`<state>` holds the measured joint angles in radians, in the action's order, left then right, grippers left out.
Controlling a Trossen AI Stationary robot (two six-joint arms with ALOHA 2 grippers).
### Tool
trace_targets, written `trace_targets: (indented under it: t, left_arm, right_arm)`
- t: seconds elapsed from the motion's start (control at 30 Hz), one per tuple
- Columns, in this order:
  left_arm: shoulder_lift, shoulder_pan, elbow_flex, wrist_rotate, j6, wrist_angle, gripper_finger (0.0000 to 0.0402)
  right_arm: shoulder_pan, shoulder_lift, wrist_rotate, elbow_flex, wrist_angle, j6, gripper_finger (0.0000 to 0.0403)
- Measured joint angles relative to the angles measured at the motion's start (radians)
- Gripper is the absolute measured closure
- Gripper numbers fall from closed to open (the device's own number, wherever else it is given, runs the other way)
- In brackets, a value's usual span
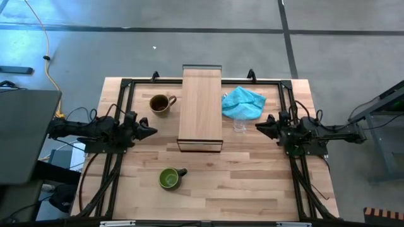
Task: Stack small to large cups/mugs on shelf
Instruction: Put the brown and green mug on the shelf
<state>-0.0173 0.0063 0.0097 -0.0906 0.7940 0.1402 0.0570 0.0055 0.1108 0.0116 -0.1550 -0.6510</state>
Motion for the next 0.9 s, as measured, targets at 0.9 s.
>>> trace_targets:
  t: [0.9]
  left_arm:
    - [0.0,0.0,0.0,-0.072,0.154,-0.093,0.0401]
  right_arm:
    - [0.0,0.0,-0.003,0.0,0.071,0.031,0.0297]
